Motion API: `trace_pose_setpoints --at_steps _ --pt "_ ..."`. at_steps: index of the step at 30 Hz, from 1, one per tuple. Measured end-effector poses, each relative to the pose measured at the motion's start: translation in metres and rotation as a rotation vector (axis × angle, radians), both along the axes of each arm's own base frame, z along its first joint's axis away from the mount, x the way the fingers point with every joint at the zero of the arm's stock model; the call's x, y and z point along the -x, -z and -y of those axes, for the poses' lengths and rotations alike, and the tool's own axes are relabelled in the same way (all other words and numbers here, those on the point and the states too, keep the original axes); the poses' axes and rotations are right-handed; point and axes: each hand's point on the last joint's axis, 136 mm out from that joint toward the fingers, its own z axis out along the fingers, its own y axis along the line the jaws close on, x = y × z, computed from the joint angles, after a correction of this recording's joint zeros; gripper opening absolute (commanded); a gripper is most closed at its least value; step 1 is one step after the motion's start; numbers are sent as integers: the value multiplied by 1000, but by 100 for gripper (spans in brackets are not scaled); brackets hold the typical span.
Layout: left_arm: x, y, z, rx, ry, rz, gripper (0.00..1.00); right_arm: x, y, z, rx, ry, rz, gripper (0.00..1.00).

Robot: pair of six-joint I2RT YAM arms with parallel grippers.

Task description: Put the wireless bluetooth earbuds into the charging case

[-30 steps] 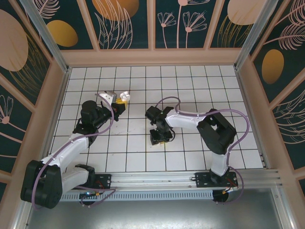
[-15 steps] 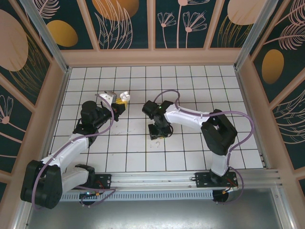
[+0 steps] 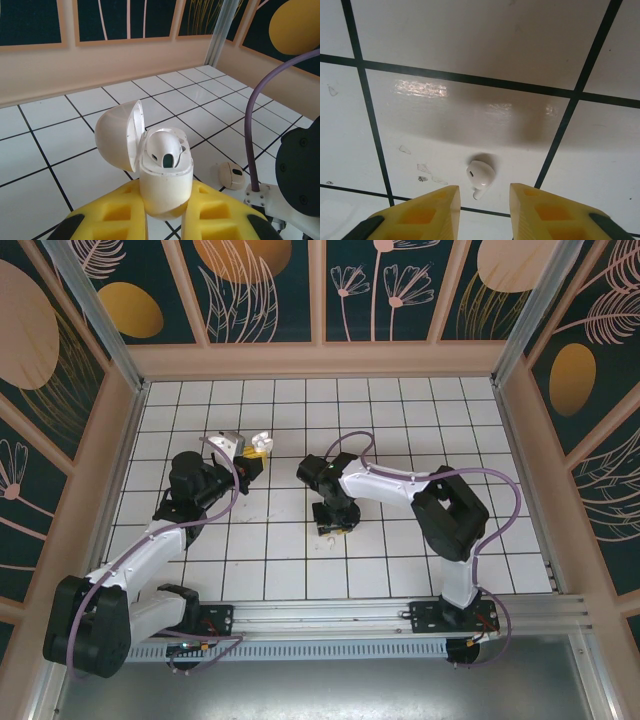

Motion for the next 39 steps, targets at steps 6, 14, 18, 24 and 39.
trace_pose_setpoints --at_steps 6,14,18,24,39 --pt "0 0 0 0 0 0 9 2 3 -2 -5 25 -13 32" --pt "0 0 0 0 0 0 9 7 11 -2 -3 71 -40 32" --pt "0 0 0 0 0 0 9 9 16 1 15 97 -54 31" --pt "0 0 0 0 0 0 9 10 21 2 17 131 -56 28" --pt "0 2 0 -1 1 -3 9 9 26 3 19 177 -44 23"
